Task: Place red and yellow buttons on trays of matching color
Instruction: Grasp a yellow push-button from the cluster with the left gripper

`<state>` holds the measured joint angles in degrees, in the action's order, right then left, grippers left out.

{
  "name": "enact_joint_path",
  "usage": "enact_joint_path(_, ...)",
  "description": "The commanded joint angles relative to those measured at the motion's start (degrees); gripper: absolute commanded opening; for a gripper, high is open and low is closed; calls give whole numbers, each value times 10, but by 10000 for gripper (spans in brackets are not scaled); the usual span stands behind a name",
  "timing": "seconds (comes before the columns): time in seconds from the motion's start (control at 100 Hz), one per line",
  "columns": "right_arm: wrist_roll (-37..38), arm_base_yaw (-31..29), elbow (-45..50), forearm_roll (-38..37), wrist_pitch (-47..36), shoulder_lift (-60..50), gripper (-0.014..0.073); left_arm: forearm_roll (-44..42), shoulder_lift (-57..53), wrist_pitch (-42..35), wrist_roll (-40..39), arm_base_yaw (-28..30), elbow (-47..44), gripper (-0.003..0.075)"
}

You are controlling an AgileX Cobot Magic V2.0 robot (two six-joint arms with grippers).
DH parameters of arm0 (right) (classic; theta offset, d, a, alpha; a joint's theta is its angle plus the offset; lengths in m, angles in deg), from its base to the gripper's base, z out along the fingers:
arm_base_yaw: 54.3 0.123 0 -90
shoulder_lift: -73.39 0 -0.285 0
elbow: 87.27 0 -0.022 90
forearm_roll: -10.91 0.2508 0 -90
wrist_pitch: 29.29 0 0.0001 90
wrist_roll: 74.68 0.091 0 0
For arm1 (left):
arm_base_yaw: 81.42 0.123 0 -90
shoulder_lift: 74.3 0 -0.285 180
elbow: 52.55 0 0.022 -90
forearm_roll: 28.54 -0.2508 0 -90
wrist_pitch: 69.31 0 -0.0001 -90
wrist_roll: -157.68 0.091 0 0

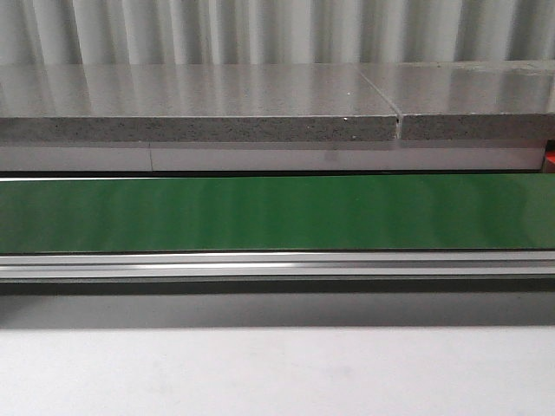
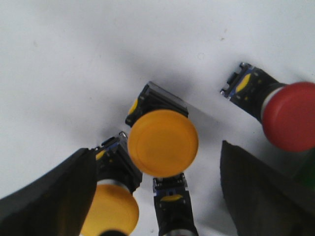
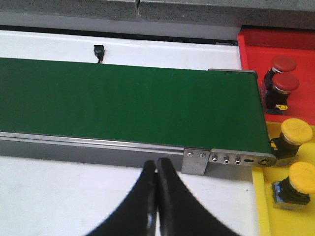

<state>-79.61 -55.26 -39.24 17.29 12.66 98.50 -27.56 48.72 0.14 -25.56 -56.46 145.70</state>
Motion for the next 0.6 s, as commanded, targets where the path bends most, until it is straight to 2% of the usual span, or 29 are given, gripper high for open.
enact_joint_path(0.0, -6, 1, -15, -3, -37, 3, -88, 8, -17, -4, 0, 1, 23, 510)
enact_joint_path(0.23, -6, 1, -15, -3, -37, 3, -88, 8, -8, -19, 0, 1, 23, 506)
enact_joint_path(0.45, -6, 1, -15, -3, -37, 3, -88, 14, -8, -15, 0, 1, 23, 368)
enact_joint_path(0.59, -6, 1, -15, -3, -37, 3, -88, 14, -8, -15, 0, 1, 23, 318)
